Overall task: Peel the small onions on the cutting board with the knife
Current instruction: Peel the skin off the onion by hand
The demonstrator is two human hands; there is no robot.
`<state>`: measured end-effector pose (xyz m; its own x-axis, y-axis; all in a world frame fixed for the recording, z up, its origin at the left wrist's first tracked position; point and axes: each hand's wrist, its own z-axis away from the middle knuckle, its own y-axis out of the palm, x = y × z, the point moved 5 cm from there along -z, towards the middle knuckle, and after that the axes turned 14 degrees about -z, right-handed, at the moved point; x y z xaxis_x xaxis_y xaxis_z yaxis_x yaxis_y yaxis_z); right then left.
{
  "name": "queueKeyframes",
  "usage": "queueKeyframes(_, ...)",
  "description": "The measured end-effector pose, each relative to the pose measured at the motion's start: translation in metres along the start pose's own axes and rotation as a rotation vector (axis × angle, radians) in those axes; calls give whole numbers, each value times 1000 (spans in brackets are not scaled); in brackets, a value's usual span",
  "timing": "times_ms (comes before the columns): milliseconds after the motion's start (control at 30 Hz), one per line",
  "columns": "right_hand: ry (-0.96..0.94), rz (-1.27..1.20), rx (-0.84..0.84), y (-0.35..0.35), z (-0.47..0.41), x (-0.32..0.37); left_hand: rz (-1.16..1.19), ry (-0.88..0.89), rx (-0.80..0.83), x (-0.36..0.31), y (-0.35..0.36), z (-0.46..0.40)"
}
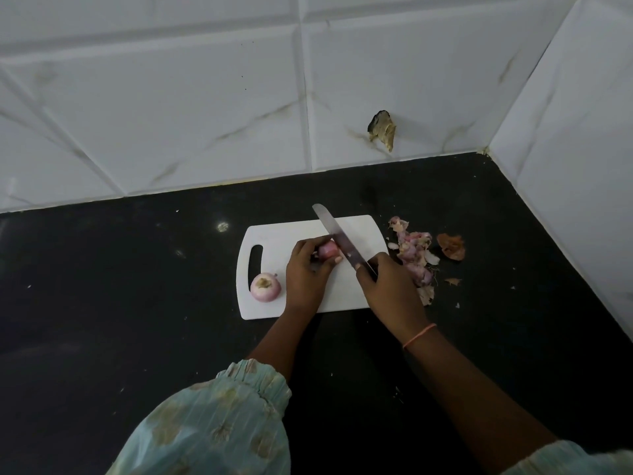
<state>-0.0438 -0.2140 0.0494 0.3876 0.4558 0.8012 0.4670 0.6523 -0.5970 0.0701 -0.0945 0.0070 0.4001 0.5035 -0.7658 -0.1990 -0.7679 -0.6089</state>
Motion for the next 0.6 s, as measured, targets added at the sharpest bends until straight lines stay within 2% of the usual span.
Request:
queueKeyframes(167, -55, 119, 8, 3, -1, 6, 34, -65, 8, 2, 0, 0)
queueKeyframes(367, -85, 313, 132, 6, -2, 16, 32, -68, 1, 3, -1, 0)
queueKeyframes(500, -21, 373, 112, 10, -15, 26, 37, -75, 11, 3, -1, -2)
queueKeyframes(600, -53, 461, 100, 15, -19, 32, 62, -86, 13, 3, -2, -3)
